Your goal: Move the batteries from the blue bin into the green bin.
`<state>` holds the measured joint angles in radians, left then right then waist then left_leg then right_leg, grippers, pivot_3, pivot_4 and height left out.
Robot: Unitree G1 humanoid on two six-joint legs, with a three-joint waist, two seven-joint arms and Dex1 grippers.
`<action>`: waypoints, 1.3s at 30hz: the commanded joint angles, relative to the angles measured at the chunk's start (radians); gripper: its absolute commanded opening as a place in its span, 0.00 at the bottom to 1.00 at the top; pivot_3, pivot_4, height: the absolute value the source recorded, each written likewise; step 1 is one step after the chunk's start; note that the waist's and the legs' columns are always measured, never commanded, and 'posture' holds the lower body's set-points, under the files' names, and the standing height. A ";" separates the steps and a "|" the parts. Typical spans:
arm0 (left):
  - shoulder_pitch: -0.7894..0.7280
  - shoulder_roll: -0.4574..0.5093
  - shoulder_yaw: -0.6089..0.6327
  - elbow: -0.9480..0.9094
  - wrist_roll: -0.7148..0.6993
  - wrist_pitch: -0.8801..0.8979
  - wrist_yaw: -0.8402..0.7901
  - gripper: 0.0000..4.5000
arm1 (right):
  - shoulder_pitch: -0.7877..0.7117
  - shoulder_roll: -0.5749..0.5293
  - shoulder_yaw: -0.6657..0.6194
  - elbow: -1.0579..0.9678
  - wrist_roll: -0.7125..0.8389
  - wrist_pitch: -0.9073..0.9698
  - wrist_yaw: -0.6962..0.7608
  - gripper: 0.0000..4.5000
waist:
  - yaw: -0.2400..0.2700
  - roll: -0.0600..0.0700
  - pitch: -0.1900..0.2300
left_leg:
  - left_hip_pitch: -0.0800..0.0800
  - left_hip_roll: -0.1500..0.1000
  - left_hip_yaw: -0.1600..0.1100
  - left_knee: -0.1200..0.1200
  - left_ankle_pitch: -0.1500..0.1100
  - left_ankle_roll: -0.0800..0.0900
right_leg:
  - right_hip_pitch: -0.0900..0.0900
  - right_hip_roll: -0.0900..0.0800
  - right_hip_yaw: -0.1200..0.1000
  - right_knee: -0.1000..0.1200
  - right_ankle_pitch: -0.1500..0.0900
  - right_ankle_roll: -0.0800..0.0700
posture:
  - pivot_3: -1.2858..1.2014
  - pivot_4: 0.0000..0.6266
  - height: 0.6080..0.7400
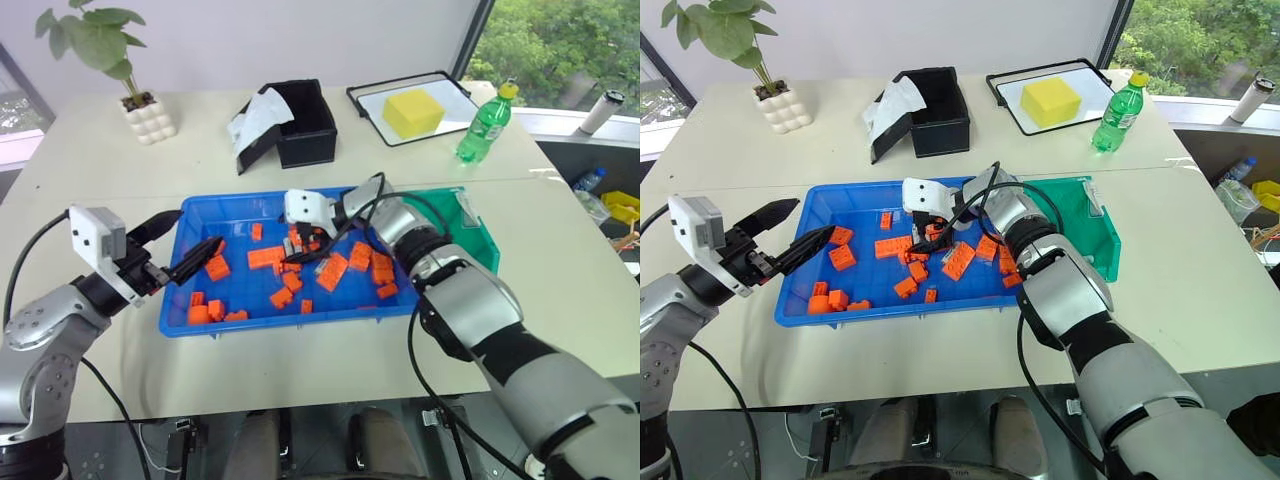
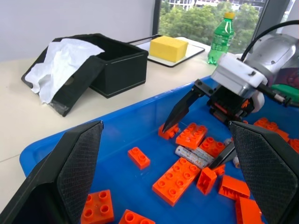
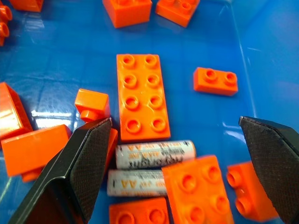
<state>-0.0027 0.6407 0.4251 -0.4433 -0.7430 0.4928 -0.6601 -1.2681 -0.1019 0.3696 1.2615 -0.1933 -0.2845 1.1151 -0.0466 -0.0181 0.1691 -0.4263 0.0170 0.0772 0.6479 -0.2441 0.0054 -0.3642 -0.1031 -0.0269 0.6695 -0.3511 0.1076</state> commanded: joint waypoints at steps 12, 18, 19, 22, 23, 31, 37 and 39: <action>0.000 0.004 0.036 -0.027 -0.009 -0.031 0.008 1.00 | 0.003 -0.004 -0.002 0.014 -0.056 0.031 0.183 1.00 | 0.000 0.000 0.000 | 0.000 0.000 0.000 0.000 0.000 0.000 | 0.000 0.000 0.000 0.000 0.000 0.000 | 0.52 0.24 0.94; 0.009 -0.005 0.032 -0.035 -0.004 -0.040 0.016 1.00 | -0.049 0.008 -0.057 0.029 -0.032 0.083 0.080 1.00 | 0.000 0.000 0.000 | 0.000 0.000 0.000 0.000 0.000 0.000 | 0.000 0.000 0.000 0.000 0.000 0.000 | 0.52 0.24 0.94; 0.014 -0.006 0.035 -0.037 -0.005 -0.041 0.018 1.00 | -0.062 0.012 -0.088 0.029 -0.001 0.117 0.105 1.00 | 0.000 0.000 0.000 | 0.000 0.000 0.000 0.000 0.000 0.000 | 0.000 0.000 0.000 0.000 0.000 0.000 | 0.52 0.24 0.94; 0.028 -0.008 0.042 -0.039 -0.006 -0.046 0.019 1.00 | -0.088 0.010 -0.144 0.024 0.041 0.177 0.158 1.00 | -0.001 0.000 0.000 | 0.000 0.000 0.000 0.000 0.000 0.000 | 0.000 0.000 0.000 0.000 0.000 0.000 | 0.52 0.24 0.94; 0.030 -0.009 0.043 -0.039 -0.006 -0.046 0.019 1.00 | -0.090 0.003 -0.146 0.022 0.038 0.180 0.169 1.00 | -0.001 0.000 0.000 | 0.000 0.000 0.000 0.000 0.000 0.000 | 0.000 0.000 0.000 0.000 0.000 0.000 | 0.52 0.24 0.94; 0.028 -0.014 0.035 -0.031 -0.001 -0.054 0.019 1.00 | -0.091 -0.031 -0.208 -0.001 0.081 0.275 0.250 1.00 | 0.000 0.000 0.000 | 0.000 0.000 0.000 0.000 0.000 0.000 | 0.000 -0.001 0.000 -0.001 0.000 0.000 | 0.52 0.24 0.94; 0.009 -0.024 0.018 -0.015 0.009 -0.061 0.017 1.00 | -0.047 -0.051 -0.166 0.003 0.022 0.242 0.194 1.00 | -0.001 0.000 0.000 | 0.000 0.000 0.000 0.000 0.000 0.000 | 0.000 -0.001 0.000 -0.001 0.000 0.000 | 0.52 0.24 0.94; 0.006 -0.026 0.016 -0.013 0.010 -0.063 0.017 1.00 | -0.038 -0.050 -0.161 0.006 0.013 0.241 0.180 1.00 | -0.001 0.000 0.000 | 0.000 0.000 0.000 -0.001 0.000 0.000 | 0.000 -0.001 0.000 -0.001 0.000 0.000 | 0.52 0.24 0.94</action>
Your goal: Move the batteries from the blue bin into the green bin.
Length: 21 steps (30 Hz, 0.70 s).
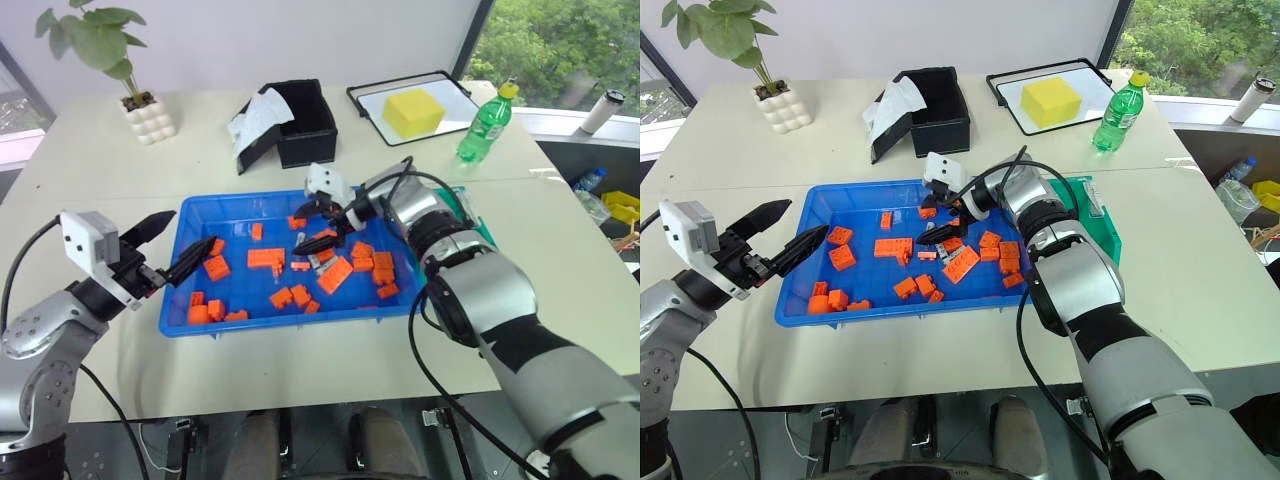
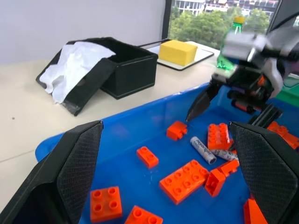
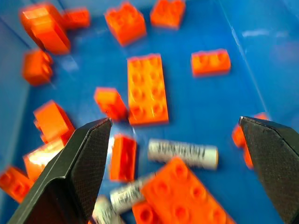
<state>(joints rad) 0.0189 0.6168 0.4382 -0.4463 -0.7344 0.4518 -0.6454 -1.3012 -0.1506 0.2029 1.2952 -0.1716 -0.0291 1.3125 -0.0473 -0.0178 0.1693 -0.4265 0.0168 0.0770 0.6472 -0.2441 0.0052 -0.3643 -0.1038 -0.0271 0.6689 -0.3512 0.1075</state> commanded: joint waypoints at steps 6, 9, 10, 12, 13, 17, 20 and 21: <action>-0.018 -0.007 0.007 -0.007 0.008 -0.027 0.003 1.00 | 0.004 0.022 0.023 -0.021 -0.031 -0.012 -0.058 1.00 | 0.000 0.000 0.000 | 0.000 0.000 0.000 0.000 0.000 0.000 | 0.000 0.000 0.000 0.000 0.000 0.000 | 0.52 0.24 0.94; -0.017 -0.010 0.006 -0.009 0.009 -0.028 0.006 1.00 | -0.004 0.035 0.030 -0.016 -0.042 -0.002 -0.081 1.00 | 0.000 0.000 0.000 | 0.000 0.000 0.000 0.000 0.000 0.000 | 0.000 0.000 0.000 0.000 0.000 0.000 | 0.52 0.24 0.94; -0.017 -0.011 0.006 -0.009 0.010 -0.028 0.006 1.00 | -0.006 0.038 0.032 -0.014 -0.046 0.000 -0.088 1.00 | 0.000 0.000 0.000 | 0.000 0.000 0.000 0.000 0.000 0.000 | 0.000 0.000 0.000 0.000 0.000 0.000 | 0.52 0.24 0.94; -0.017 -0.012 0.006 -0.007 0.012 -0.031 0.006 1.00 | -0.009 0.045 0.035 -0.012 -0.050 0.005 -0.095 1.00 | 0.000 0.000 0.000 | 0.000 0.000 0.000 0.000 0.000 0.000 | 0.000 0.000 0.000 0.000 0.000 0.000 | 0.52 0.24 0.94; -0.017 -0.013 0.005 -0.006 0.014 -0.033 0.007 1.00 | -0.010 0.048 0.038 -0.011 -0.055 0.006 -0.099 1.00 | 0.000 0.000 0.000 | 0.000 0.000 0.000 0.000 0.000 0.000 | 0.000 0.000 0.000 0.000 0.000 0.000 | 0.52 0.24 0.94; -0.019 -0.019 0.003 -0.004 0.021 -0.039 0.010 1.00 | -0.009 0.051 0.049 -0.007 -0.073 0.006 -0.117 1.00 | 0.000 0.000 0.000 | 0.000 0.000 0.000 0.000 0.000 0.000 | 0.000 0.000 0.000 0.000 0.000 0.000 | 0.52 0.24 0.94; -0.021 -0.023 0.002 -0.003 0.026 -0.043 0.011 1.00 | -0.003 0.042 0.059 -0.002 -0.085 0.006 -0.123 1.00 | 0.000 0.000 0.000 | 0.000 0.000 0.000 0.000 0.000 0.000 | 0.000 0.000 0.000 0.000 0.000 0.000 | 0.52 0.24 0.94; -0.021 -0.024 0.002 -0.002 0.027 -0.045 0.011 1.00 | -0.001 0.040 0.060 -0.001 -0.086 0.007 -0.124 1.00 | 0.000 0.000 0.000 | 0.000 0.000 0.000 0.000 0.000 0.000 | 0.000 0.000 0.000 0.000 0.000 0.000 | 0.52 0.24 0.94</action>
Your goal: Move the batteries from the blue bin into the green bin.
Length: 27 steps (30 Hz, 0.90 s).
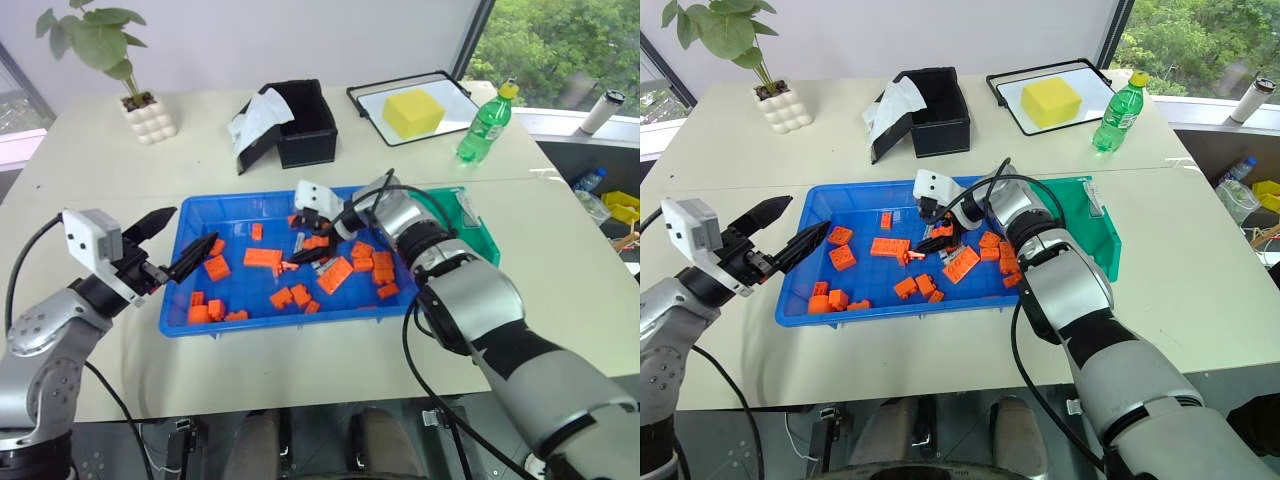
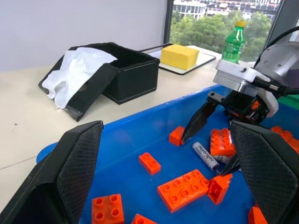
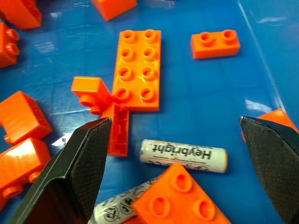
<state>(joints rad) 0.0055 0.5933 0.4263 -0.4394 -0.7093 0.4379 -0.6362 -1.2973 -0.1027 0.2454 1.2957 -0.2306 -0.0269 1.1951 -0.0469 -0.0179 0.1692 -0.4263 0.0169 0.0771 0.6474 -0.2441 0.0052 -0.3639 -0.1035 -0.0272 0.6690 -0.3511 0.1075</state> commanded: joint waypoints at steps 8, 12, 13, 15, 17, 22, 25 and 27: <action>-0.010 -0.008 0.004 -0.003 0.013 -0.045 0.000 1.00 | -0.017 -0.013 -0.018 -0.002 0.006 0.051 0.001 1.00 | 0.000 0.000 0.000 | 0.000 0.000 0.000 0.000 0.000 0.000 | 0.000 0.000 0.000 0.000 0.000 0.000 | 0.52 0.24 0.94; -0.016 -0.009 0.002 0.002 0.018 -0.050 0.000 1.00 | -0.007 -0.015 -0.006 -0.001 -0.010 0.041 -0.005 1.00 | 0.000 0.000 0.000 | 0.000 0.000 0.000 0.000 0.000 0.000 | -0.001 0.000 0.000 0.000 0.000 0.000 | 0.52 0.24 0.94; -0.016 -0.009 0.002 0.002 0.019 -0.052 0.001 1.00 | -0.006 -0.013 -0.006 -0.001 -0.012 0.041 -0.008 1.00 | 0.000 0.000 0.000 | 0.000 0.000 0.000 0.000 0.000 0.000 | -0.001 0.000 0.000 0.000 0.000 0.000 | 0.52 0.24 0.94; -0.016 -0.011 0.000 0.003 0.022 -0.055 0.002 1.00 | -0.004 -0.011 -0.005 0.000 -0.014 0.039 -0.011 1.00 | 0.000 0.000 0.000 | 0.000 0.000 0.000 0.000 0.000 0.000 | -0.001 0.000 0.000 0.000 0.000 0.000 | 0.52 0.24 0.94; -0.017 -0.013 0.000 0.003 0.024 -0.057 0.003 1.00 | -0.003 -0.008 -0.004 0.000 -0.016 0.038 -0.011 1.00 | 0.000 0.000 0.000 | 0.000 0.000 0.000 0.000 0.000 0.000 | -0.001 0.000 0.000 0.000 0.000 0.000 | 0.52 0.24 0.94; -0.016 -0.013 0.001 0.002 0.026 -0.058 0.005 1.00 | -0.004 -0.005 0.000 0.002 -0.024 0.032 -0.016 0.60 | 0.000 0.000 0.000 | 0.000 0.000 0.000 0.000 0.000 0.000 | -0.001 0.000 0.000 0.000 0.000 0.000 | 0.52 0.24 0.94; -0.013 -0.013 0.003 0.001 0.025 -0.058 0.006 1.00 | -0.008 -0.001 -0.002 -0.001 -0.022 0.035 -0.012 0.49 | 0.000 0.000 0.000 | 0.000 0.000 0.000 0.000 0.000 0.000 | -0.001 0.000 0.000 0.000 0.000 0.000 | 0.52 0.24 0.94; -0.012 -0.014 0.002 0.000 0.025 -0.057 0.007 1.00 | -0.011 0.000 -0.007 -0.003 -0.017 0.037 -0.008 0.49 | -0.001 0.000 0.000 | 0.000 0.000 0.000 0.000 0.000 0.000 | -0.001 0.000 0.000 0.000 0.000 0.000 | 0.52 0.24 0.94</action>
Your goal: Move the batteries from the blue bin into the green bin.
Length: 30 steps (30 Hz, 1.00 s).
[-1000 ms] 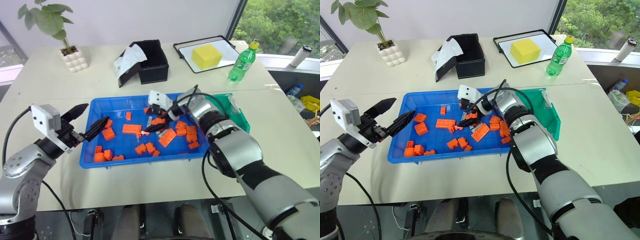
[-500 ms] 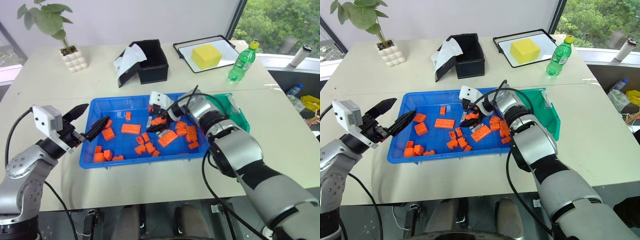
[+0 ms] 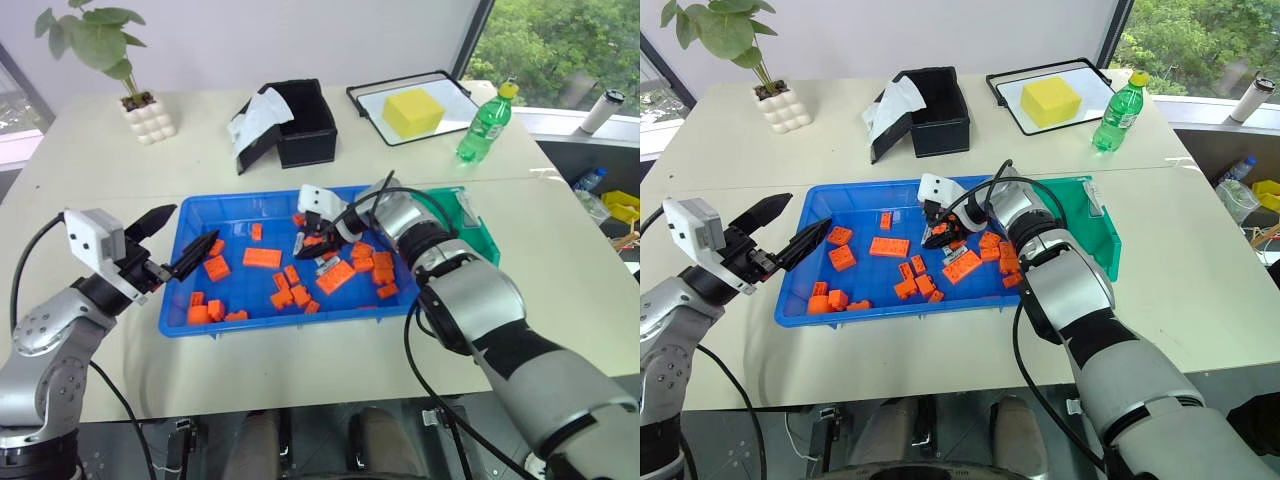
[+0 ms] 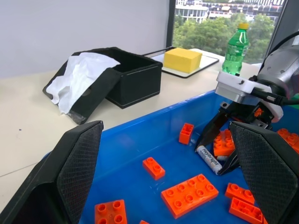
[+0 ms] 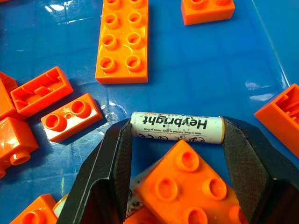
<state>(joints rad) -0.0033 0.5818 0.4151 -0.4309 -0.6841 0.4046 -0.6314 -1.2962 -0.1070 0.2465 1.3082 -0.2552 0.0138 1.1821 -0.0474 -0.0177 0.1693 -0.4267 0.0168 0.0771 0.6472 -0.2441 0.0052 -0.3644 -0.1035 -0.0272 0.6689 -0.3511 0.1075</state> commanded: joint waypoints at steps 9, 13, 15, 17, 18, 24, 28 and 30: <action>0.000 -0.012 0.007 -0.006 0.004 -0.027 0.004 1.00 | -0.040 -0.002 -0.021 -0.037 0.025 -0.012 0.026 0.49 | 0.000 0.000 0.000 | 0.000 0.000 0.000 0.000 0.000 0.000 | 0.000 0.000 0.000 0.000 0.000 0.000 | 0.52 0.24 0.94; -0.005 -0.018 0.003 -0.002 0.007 -0.027 0.004 1.00 | -0.065 0.000 -0.039 -0.058 0.053 -0.007 0.061 0.49 | 0.000 0.000 0.000 | 0.000 0.000 0.000 0.000 0.000 0.000 | 0.000 0.000 0.000 0.000 0.000 0.000 | 0.52 0.24 0.94; -0.007 -0.020 0.000 0.001 0.010 -0.028 0.002 1.00 | -0.075 0.000 -0.047 -0.065 0.063 -0.005 0.070 0.49 | 0.000 0.000 0.000 | 0.000 0.000 0.000 0.000 0.000 0.000 | 0.000 0.000 0.000 0.000 0.000 0.000 | 0.52 0.24 0.94; -0.009 -0.020 -0.003 0.004 0.010 -0.028 0.000 1.00 | -0.085 0.001 -0.057 -0.072 0.078 0.004 0.082 0.49 | 0.000 0.000 0.000 | 0.000 0.000 0.000 0.000 0.000 0.000 | 0.000 0.000 0.000 0.000 0.000 0.000 | 0.52 0.24 0.94; -0.010 -0.021 -0.004 0.004 0.010 -0.028 0.000 1.00 | -0.090 -0.002 -0.061 -0.079 0.084 0.005 0.090 0.49 | 0.000 0.000 0.000 | 0.000 0.000 0.000 0.000 0.000 0.000 | 0.000 0.000 0.000 0.000 0.000 0.000 | 0.52 0.24 0.94; -0.014 0.035 -0.004 0.004 -0.026 0.010 -0.070 1.00 | -0.127 -0.083 -0.089 -0.152 0.127 0.025 0.159 0.49 | 0.004 0.000 0.000 | 0.000 0.000 0.000 0.000 0.000 0.000 | 0.000 0.000 0.000 0.000 0.000 0.000 | 0.52 0.24 0.94; -0.052 0.127 0.010 0.027 -0.088 0.057 -0.174 1.00 | -0.140 -0.202 -0.113 -0.238 0.162 0.056 0.226 0.49 | 0.005 0.000 0.000 | -0.001 -0.001 0.000 0.000 0.000 0.000 | 0.000 -0.001 -0.001 -0.001 0.000 0.000 | 0.52 0.24 0.94; -0.121 0.175 0.000 0.070 -0.115 0.080 -0.228 1.00 | -0.124 -0.296 -0.120 -0.299 0.166 0.076 0.255 0.49 | 0.006 0.000 0.000 | -0.001 -0.001 0.000 0.000 0.000 0.000 | 0.000 -0.001 -0.001 -0.002 0.000 0.000 | 0.52 0.24 0.94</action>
<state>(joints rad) -0.0888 0.7280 0.4026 -0.3661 -0.7644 0.4766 -0.8189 -1.3968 -0.3614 0.1499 1.0744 -0.1115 0.0786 1.4123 -0.0418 -0.0174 0.1697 -0.4277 0.0162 0.0765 0.6471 -0.2442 0.0052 -0.3643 -0.1046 -0.0285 0.6672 -0.3511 0.1075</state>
